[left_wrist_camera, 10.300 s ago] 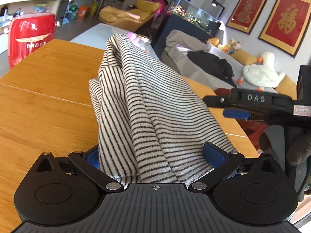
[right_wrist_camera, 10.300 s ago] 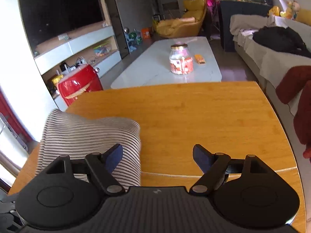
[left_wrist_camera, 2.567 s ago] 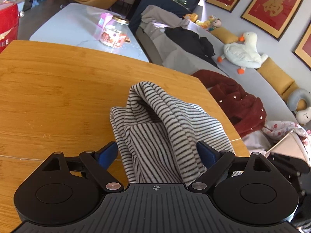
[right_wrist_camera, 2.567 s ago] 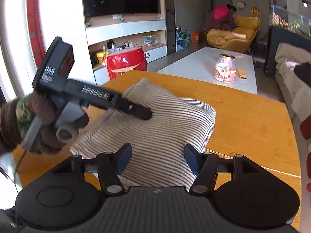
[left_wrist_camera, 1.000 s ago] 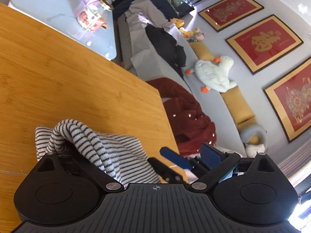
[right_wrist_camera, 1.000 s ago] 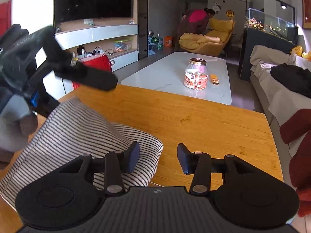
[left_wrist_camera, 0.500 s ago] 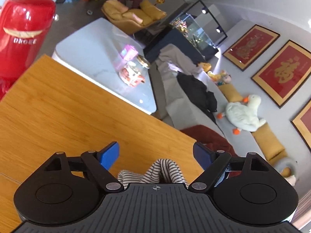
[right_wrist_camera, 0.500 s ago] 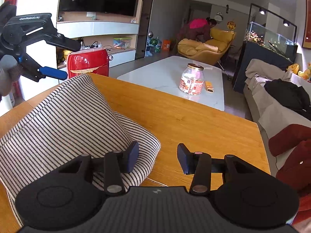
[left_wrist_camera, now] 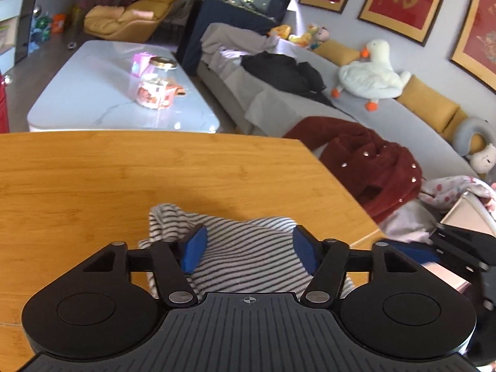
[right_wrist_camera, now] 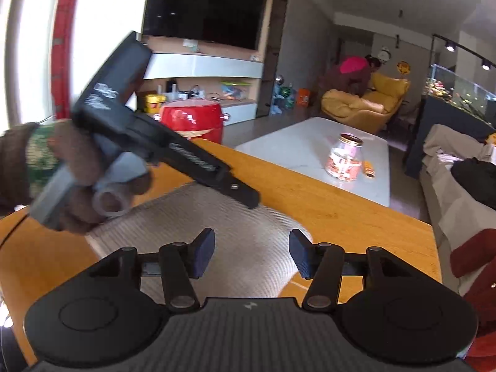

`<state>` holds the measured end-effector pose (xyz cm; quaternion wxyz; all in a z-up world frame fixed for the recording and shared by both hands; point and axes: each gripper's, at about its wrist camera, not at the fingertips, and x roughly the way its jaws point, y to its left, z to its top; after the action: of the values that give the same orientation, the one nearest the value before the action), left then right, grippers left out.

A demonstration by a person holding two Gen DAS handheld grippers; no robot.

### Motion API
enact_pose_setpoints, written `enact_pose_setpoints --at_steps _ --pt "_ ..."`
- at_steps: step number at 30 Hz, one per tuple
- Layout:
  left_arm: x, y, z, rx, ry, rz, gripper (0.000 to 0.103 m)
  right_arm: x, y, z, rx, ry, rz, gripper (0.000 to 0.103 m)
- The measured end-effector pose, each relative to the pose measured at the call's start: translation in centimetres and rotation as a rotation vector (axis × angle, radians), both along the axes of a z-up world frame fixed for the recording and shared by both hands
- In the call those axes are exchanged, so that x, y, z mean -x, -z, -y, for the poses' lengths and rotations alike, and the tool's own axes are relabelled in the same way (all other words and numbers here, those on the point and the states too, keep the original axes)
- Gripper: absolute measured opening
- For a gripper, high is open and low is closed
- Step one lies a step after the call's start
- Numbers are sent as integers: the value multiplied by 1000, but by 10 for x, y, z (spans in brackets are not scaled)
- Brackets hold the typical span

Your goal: Fold clothes

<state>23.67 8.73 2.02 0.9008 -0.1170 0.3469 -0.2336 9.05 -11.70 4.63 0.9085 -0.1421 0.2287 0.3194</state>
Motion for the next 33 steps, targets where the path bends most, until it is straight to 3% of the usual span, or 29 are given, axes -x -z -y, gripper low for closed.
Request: enact_pose_setpoints --at_steps 4,5,10,11,12,13,17,21,26,29,30,31,33 --pt "-5 6 -24 110 -38 -48 50 6 21 -14 60 -38 -65 55" --pt "-3 5 -28 106 -45 -44 49 5 22 -14 56 -39 -71 56" --pt "12 -5 -44 33 -89 -6 49 0 20 -9 33 -52 -115 60" --pt "14 -6 -48 28 -111 -5 53 1 21 -10 38 -50 -112 61" --pt "15 -7 -50 -9 -154 0 70 3 22 -11 44 -47 -107 62" --pt "17 -9 -52 -56 -203 7 75 5 23 -11 44 -44 -102 62" --pt "26 -17 -53 -68 -206 27 73 3 24 -12 37 -31 -98 64" --pt "43 -32 -35 -167 -173 110 76 -7 25 -8 20 14 -138 82" --pt "56 -45 -24 -196 -135 149 79 -20 30 4 -71 68 -262 87" --pt "60 -46 -25 -164 -129 124 80 -23 31 14 -131 98 -310 89" --pt "61 -47 -25 -152 -127 114 82 -23 31 17 -154 109 -326 94" --pt "62 -47 -26 -140 -125 105 83 -25 30 23 -189 132 -341 101" --pt "69 -43 -29 -89 -94 71 91 -30 28 43 -305 184 -389 103"
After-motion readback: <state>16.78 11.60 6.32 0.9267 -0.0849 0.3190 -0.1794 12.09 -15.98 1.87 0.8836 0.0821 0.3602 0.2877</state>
